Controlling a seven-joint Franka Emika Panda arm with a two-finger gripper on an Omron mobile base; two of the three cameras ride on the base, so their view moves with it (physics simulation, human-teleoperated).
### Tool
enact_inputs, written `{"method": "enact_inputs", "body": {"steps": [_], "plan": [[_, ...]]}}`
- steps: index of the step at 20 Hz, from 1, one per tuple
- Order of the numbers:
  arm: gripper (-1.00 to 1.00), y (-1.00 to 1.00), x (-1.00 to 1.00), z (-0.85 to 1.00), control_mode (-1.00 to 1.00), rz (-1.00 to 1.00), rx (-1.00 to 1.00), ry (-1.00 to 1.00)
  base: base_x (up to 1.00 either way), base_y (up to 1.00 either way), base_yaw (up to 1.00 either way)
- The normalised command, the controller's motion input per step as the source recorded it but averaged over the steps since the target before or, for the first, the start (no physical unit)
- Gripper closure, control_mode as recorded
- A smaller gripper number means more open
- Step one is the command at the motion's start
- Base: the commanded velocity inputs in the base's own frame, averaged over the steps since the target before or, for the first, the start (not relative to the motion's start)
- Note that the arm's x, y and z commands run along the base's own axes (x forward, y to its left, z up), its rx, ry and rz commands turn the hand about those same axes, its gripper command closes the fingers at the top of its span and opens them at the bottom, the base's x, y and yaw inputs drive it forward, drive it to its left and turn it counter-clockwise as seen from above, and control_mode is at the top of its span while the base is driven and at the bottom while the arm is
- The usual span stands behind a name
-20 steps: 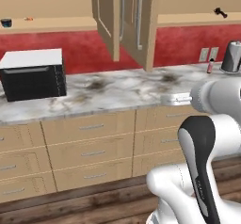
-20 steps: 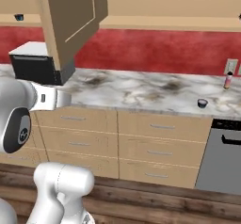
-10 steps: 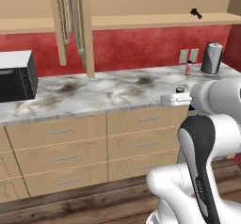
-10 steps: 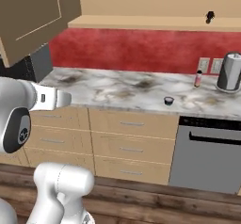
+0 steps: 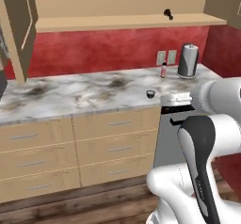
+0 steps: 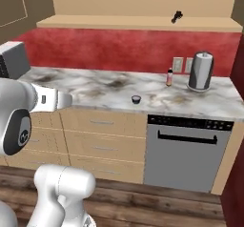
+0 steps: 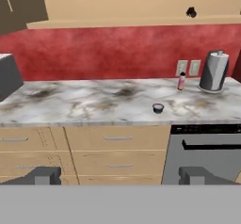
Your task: Pick the yogurt and yogurt from the counter and place them in the cabinets closest to them.
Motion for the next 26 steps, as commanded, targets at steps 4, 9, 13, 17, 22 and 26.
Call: {"method": "enact_inputs", "body": {"steps": [4,9,13,17,22,26], "plan": [[-1.0,0.0,0.0,0.0,1.0,0.0,0.0,0.0,0.0,-0.74,0.0],[-1.0,0.0,0.0,0.0,1.0,0.0,0.0,0.0,0.0,-0.7,0.0],[-1.0,0.0,0.0,0.0,1.0,0.0,0.0,0.0,-0.01,-0.29,0.0],[-1.0,0.0,0.0,0.0,1.0,0.0,0.0,0.0,0.08,0.0,0.0],[-1.0,0.0,0.0,0.0,1.0,0.0,0.0,0.0,0.45,-0.02,0.0],[-1.0,0.0,0.0,0.0,1.0,0.0,0.0,0.0,0.57,-0.01,0.0]]}}
